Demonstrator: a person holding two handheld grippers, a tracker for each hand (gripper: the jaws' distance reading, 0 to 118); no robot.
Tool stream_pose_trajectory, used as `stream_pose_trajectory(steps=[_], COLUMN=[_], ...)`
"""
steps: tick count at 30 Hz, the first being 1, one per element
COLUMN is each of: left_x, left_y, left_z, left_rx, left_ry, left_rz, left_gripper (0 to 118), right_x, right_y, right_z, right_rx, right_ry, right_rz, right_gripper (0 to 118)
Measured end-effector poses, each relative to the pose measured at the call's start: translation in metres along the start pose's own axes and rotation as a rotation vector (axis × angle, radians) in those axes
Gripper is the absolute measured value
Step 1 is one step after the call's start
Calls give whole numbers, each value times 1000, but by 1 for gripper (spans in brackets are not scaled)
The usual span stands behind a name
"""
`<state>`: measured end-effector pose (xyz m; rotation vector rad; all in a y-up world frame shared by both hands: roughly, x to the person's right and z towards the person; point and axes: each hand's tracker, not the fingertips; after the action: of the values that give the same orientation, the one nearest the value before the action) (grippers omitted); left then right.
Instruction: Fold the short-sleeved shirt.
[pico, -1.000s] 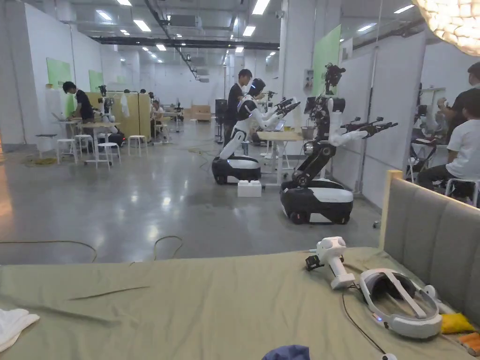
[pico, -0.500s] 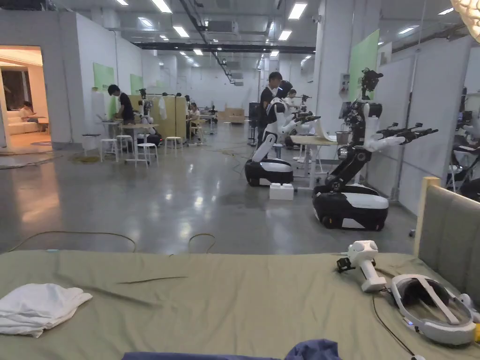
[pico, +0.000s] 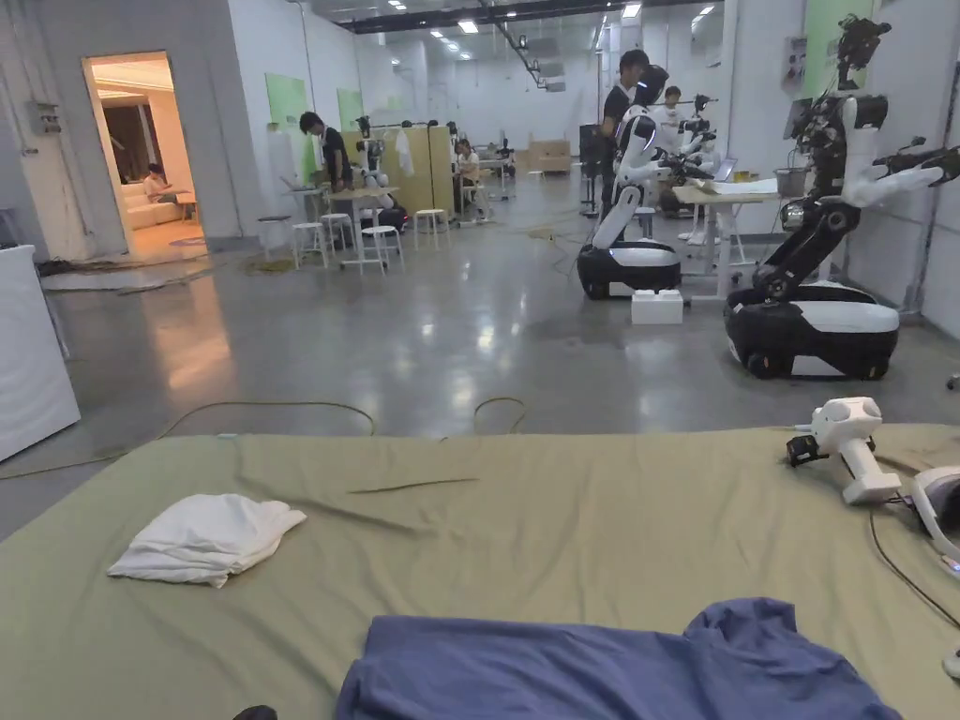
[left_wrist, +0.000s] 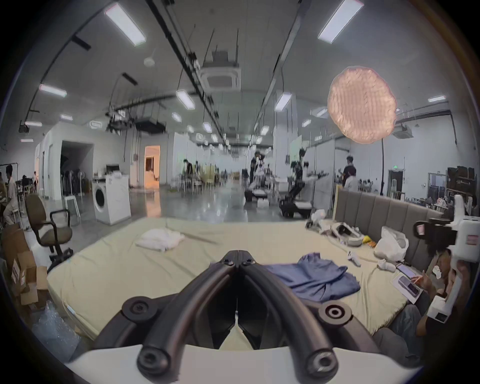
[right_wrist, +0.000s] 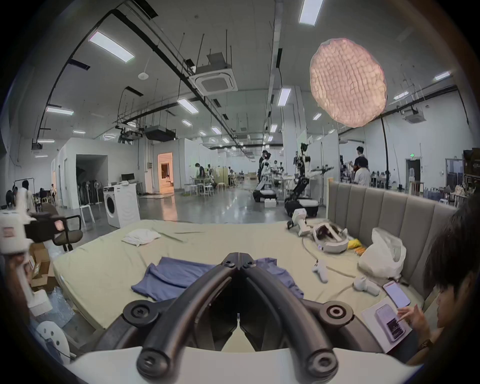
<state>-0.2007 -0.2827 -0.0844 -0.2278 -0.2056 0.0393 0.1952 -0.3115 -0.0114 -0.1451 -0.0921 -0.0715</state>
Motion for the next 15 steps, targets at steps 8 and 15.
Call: stream_pose_trajectory(steps=[8, 15], left_x=[-77, -98], left_y=[-78, -139], left_z=[-236, -350], left_rx=[-502, -744], left_ry=[-23, 124], left_rz=[169, 196], left_gripper=[71, 70], right_x=[32, 68], right_y=[-41, -73], right_z=[-36, -52], right_rx=[-201, -344], right_ry=[-27, -122], right_rz=[-89, -123], right_gripper=[0, 0])
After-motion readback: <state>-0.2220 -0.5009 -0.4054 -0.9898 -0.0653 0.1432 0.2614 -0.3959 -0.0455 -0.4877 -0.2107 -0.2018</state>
